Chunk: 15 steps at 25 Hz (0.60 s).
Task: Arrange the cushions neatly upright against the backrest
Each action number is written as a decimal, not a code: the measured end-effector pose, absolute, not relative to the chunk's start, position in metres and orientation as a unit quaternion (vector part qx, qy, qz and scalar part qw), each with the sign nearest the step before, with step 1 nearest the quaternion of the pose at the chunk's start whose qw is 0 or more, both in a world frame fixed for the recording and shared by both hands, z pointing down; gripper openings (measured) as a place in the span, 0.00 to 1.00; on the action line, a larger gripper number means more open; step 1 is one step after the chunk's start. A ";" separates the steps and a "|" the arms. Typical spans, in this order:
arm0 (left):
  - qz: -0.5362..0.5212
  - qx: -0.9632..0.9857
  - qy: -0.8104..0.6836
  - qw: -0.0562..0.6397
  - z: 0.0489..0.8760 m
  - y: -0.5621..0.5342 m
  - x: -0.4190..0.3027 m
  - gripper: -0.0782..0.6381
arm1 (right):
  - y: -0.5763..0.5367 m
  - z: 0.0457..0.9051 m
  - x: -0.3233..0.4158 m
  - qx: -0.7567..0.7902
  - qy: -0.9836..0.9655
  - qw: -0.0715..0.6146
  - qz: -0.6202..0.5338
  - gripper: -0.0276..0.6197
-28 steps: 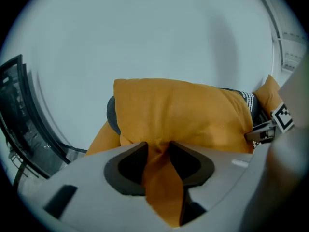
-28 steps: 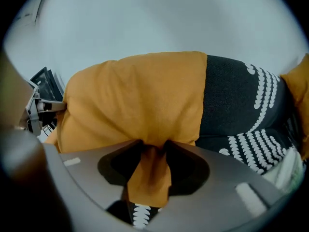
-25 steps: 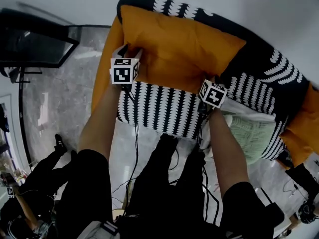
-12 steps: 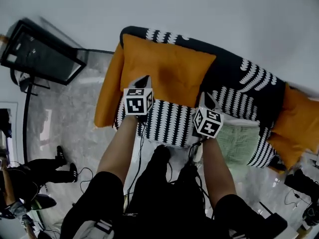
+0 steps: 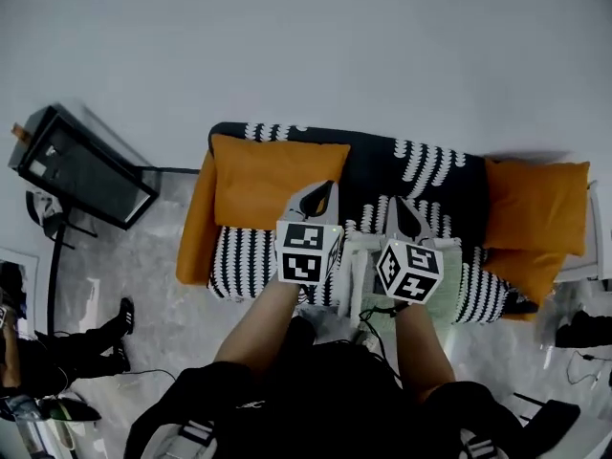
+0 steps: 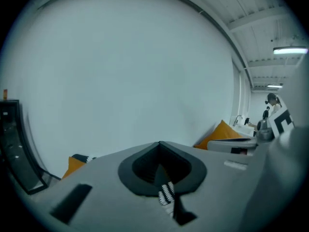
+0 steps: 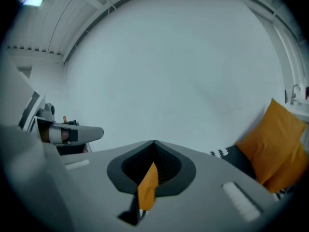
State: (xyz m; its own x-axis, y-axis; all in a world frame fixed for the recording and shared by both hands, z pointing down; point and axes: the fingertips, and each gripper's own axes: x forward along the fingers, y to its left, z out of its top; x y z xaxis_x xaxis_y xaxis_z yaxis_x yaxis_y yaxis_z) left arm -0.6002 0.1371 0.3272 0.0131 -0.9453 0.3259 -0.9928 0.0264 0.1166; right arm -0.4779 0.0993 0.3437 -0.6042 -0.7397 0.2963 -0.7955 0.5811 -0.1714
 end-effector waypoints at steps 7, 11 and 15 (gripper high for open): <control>0.045 0.735 -0.662 0.136 0.249 0.169 -0.503 0.12 | 0.134 0.237 -0.388 0.478 -0.876 0.040 0.053 0.05; 0.048 0.744 -0.658 0.107 0.226 0.162 -0.476 0.12 | 0.134 0.215 -0.347 0.511 -0.858 0.023 0.040 0.05; 0.051 0.741 -0.663 0.090 0.221 0.160 -0.466 0.12 | 0.135 0.213 -0.330 0.523 -0.851 0.018 0.044 0.05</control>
